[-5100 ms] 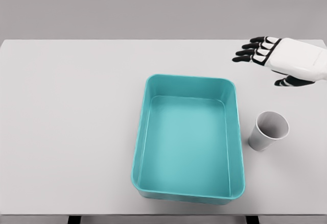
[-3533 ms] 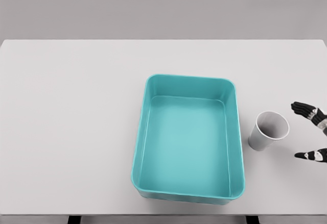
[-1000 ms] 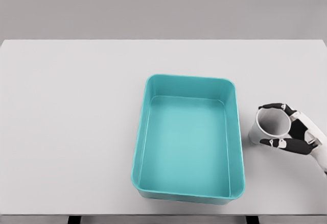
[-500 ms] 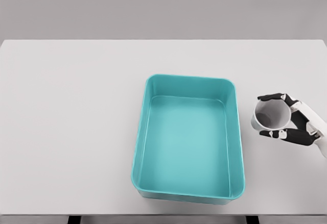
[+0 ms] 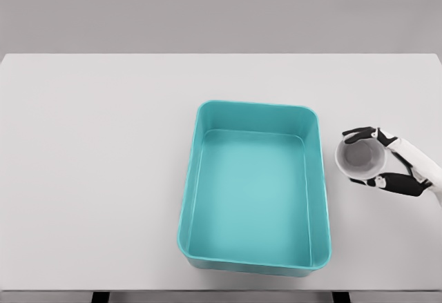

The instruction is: Put the paper cup into the basket with your right arm

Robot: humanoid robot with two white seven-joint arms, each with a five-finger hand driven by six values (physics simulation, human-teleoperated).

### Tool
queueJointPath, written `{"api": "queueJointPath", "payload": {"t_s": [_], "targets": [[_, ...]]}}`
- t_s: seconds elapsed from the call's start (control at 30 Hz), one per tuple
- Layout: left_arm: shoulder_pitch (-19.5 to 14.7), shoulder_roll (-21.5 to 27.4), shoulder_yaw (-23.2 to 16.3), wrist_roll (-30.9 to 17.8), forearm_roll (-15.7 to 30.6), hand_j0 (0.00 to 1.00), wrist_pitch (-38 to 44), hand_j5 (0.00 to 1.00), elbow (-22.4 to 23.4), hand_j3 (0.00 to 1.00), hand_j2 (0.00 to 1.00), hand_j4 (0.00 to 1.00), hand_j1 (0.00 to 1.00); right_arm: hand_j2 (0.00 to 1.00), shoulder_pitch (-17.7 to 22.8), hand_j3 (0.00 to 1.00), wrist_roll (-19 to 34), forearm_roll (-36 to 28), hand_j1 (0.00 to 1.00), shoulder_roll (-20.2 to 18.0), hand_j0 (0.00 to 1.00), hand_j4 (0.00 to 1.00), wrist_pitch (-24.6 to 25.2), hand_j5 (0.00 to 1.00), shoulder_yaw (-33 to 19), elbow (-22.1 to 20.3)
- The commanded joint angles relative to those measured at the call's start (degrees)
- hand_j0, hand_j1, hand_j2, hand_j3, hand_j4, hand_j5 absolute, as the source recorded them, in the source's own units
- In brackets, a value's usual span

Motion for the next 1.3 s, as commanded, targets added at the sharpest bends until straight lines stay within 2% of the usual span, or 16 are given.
{"api": "queueJointPath", "payload": {"t_s": [0.0,0.17,0.53,0.63,0.97,1.27], "targets": [[0.0,0.0,0.0,0.0,0.1,1.0,0.0,1.0,0.0,1.0,1.0,1.0,1.0,0.62,0.0,0.62,-0.4,2.5,0.62,0.1,0.62,0.62,-0.2,0.62,-1.0,-0.4],[0.0,0.0,0.0,0.0,0.0,1.0,0.0,1.0,0.0,1.0,1.0,1.0,1.0,0.62,-2.1,0.62,-0.4,9.2,0.62,0.0,0.62,0.62,-0.2,0.62,-1.2,-4.1],[0.0,0.0,0.0,0.0,0.0,1.0,0.0,1.0,0.0,1.0,1.0,1.0,1.0,0.62,-3.3,0.62,-0.4,10.3,0.62,-0.7,0.62,0.62,-0.2,0.62,-0.6,-7.2],[-0.1,0.0,0.0,0.0,0.0,1.0,0.0,1.0,0.0,1.0,1.0,1.0,1.0,0.62,-4.4,0.62,-0.4,10.3,0.62,-0.6,0.62,0.62,-0.2,0.62,0.8,-7.2],[0.0,0.0,0.0,0.0,0.0,1.0,0.0,1.0,0.0,1.0,1.0,1.0,1.0,0.62,-11.4,0.62,-0.4,10.5,0.62,-0.5,0.62,0.62,-0.2,0.62,10.7,-7.2],[-0.1,0.0,-0.1,0.0,0.1,1.0,0.0,1.0,0.0,1.0,1.0,1.0,1.0,0.62,-15.5,0.62,-0.4,10.8,0.62,-0.3,0.62,0.62,-0.2,0.62,15.3,-7.2]]}}
